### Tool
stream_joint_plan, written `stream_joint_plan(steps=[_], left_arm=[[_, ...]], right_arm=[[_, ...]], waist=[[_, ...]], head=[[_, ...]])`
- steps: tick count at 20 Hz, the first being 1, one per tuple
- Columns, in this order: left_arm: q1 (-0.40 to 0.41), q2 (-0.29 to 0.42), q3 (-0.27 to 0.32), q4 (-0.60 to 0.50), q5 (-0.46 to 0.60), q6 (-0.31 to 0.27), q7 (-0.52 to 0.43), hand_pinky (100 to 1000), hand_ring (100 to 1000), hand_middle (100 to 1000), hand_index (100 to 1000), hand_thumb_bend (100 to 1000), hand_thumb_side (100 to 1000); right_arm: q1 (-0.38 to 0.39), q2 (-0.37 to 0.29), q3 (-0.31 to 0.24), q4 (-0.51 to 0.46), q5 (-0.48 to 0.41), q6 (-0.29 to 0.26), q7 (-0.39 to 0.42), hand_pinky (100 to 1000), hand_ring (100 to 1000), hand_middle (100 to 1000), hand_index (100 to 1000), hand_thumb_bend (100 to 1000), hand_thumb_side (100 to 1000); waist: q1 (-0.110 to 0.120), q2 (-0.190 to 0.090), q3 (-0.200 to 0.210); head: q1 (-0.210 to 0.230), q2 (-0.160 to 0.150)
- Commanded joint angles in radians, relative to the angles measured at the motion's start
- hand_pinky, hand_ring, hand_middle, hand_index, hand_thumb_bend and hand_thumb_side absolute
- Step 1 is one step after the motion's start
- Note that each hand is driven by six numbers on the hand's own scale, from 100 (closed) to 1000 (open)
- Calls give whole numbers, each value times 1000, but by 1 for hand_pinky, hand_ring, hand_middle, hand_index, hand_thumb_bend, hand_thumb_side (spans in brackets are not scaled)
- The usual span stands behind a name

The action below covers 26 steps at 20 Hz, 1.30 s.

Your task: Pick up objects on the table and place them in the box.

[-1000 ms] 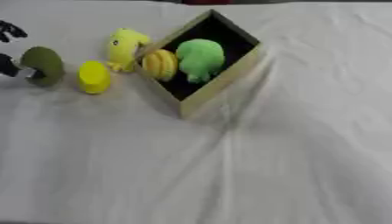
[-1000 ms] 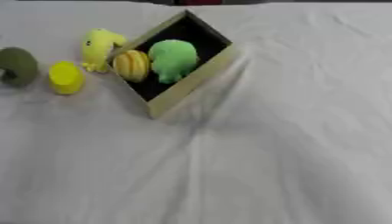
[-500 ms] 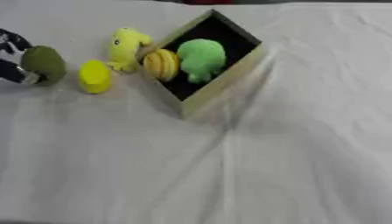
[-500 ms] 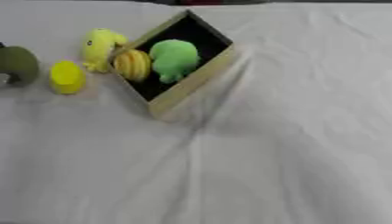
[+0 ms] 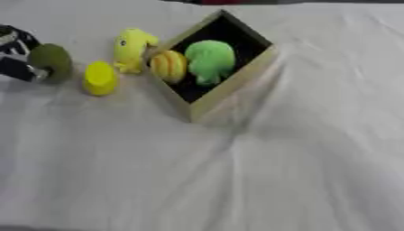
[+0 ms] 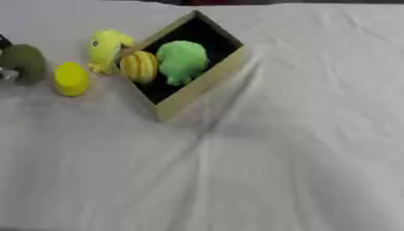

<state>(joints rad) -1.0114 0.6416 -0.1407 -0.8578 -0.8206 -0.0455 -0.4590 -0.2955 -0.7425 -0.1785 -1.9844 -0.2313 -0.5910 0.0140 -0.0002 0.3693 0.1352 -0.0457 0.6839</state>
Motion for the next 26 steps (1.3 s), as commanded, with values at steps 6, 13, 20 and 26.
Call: stream_joint_plan(steps=[6, 13, 20, 26], left_arm=[[-20, 37, 1, -86, 17, -5, -57, 751, 705, 708, 772, 115, 100], [-28, 42, -3, -189, 12, 6, -48, 731, 661, 661, 737, 100, 100], [-76, 26, -19, -340, -1, 5, -30, 741, 665, 648, 728, 100, 100], [-147, -47, -65, -439, -11, -13, -59, 745, 665, 653, 732, 100, 100]], right_arm=[[0, -18, -11, -16, 7, 4, -9, 912, 916, 679, 782, 100, 489], [3, -21, -13, -16, 7, 3, -12, 912, 915, 676, 783, 100, 490], [3, -25, -11, -16, 7, 1, -12, 911, 915, 677, 783, 100, 486], [-9, -32, -5, -16, -4, -1, -9, 909, 914, 680, 785, 100, 481]], waist=[[4, -20, 0], [5, -22, -2], [9, -27, 0], [11, -31, -4]], head=[[1, -6], [-4, -2], [-13, 5], [-19, 7]])
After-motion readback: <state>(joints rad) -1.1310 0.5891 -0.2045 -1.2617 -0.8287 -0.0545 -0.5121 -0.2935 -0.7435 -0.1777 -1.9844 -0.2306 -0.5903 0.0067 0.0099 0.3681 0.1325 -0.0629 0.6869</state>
